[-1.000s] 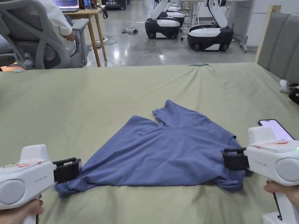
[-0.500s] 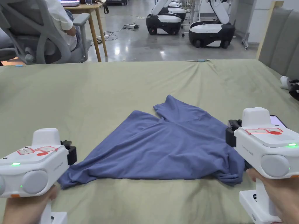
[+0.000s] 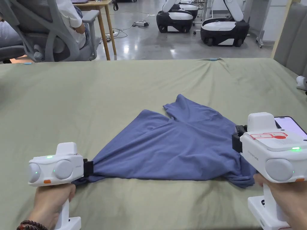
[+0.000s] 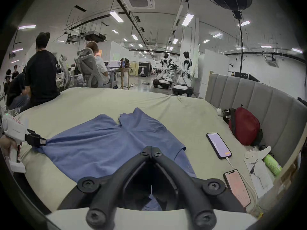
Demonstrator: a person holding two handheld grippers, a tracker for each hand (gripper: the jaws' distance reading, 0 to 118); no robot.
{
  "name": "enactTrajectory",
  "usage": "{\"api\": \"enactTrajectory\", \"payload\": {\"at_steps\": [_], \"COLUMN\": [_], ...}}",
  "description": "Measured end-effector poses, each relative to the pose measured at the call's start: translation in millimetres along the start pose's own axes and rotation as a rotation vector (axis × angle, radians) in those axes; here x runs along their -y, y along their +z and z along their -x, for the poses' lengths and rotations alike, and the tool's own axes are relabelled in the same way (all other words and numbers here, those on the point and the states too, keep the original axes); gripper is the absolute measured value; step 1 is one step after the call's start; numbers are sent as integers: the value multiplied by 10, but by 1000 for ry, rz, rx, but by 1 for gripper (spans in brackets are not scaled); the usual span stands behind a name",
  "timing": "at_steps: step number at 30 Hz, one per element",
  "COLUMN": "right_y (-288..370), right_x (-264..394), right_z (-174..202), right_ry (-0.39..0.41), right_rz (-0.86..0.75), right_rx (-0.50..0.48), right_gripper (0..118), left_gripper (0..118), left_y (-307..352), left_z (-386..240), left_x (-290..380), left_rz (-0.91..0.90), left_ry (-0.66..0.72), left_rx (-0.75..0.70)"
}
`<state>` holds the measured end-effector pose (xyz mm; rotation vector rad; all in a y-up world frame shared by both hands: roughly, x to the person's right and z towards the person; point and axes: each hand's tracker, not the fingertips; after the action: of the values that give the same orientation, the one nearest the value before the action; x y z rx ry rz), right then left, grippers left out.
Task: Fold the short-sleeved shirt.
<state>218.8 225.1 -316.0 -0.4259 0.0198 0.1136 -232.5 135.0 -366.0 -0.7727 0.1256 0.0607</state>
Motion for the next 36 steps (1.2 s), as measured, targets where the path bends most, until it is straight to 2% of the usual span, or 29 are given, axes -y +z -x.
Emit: {"api": "enactTrajectory", "payload": {"at_steps": [1,6,11,12,14,15,17,20,21,24,27,28,29,30,31,32,34,35,36], "right_y": [-2,-130,-759,-951,-1368,-1600,-1988,-2576,-2707,-3094,-3363,-3394,-3306,-3242,-3163,-3073,-2943,-2843,-2745], "right_x": [6,-68,-480,-593,-807,-878,-932,-922,-1013,-906,-671,-606,-622,-682,-737,-785,-934,-1046,-1187], "right_z": [-7,-70,-222,-273,-314,-343,-361,-423,-409,-450,-448,-422,-352,-320,-258,-203,-94,-79,-98], "right_ry": [1,22,54,37,44,39,86,59,63,108,126,125,65,78,105,150,233,248,228], "right_rz": [3,21,37,43,99,149,226,342,385,493,598,667,609,597,604,585,544,489,437], "right_rx": [0,1,-25,-50,-97,-117,-127,-102,-120,-148,-111,-115,-118,-99,-130,-208,-135,-111,-97], "right_gripper": [0,0,1,11,95,118,109,108,107,97,65,62,59,59,25,1,1,1,1], "left_gripper": [0,1,1,1,1,1,1,1,1,1,1,1,1,1,1,1,1,1,1], "left_y": [64,263,237,210,161,141,102,63,49,16,-4,-12,-27,-38,-50,-55,-38,-1,42], "left_z": [-14,-104,-218,-253,-329,-358,-404,-414,-409,-377,-372,-371,-371,-371,-369,-369,-385,-389,-392], "left_x": [-22,-180,-411,-436,-473,-484,-489,-482,-482,-499,-523,-535,-547,-563,-596,-646,-809,-933,-1080], "left_rz": [-12,-79,-97,-98,-100,-97,-91,-87,-83,-69,-70,-71,-70,-69,-70,-72,-84,-98,-120], "left_ry": [-6,-26,-45,-50,-63,-69,-73,-55,-47,-33,-43,-47,-49,-50,-47,-46,-44,-43,-31], "left_rx": [21,22,32,35,34,35,49,72,77,86,76,69,64,57,51,50,46,54,72]}}
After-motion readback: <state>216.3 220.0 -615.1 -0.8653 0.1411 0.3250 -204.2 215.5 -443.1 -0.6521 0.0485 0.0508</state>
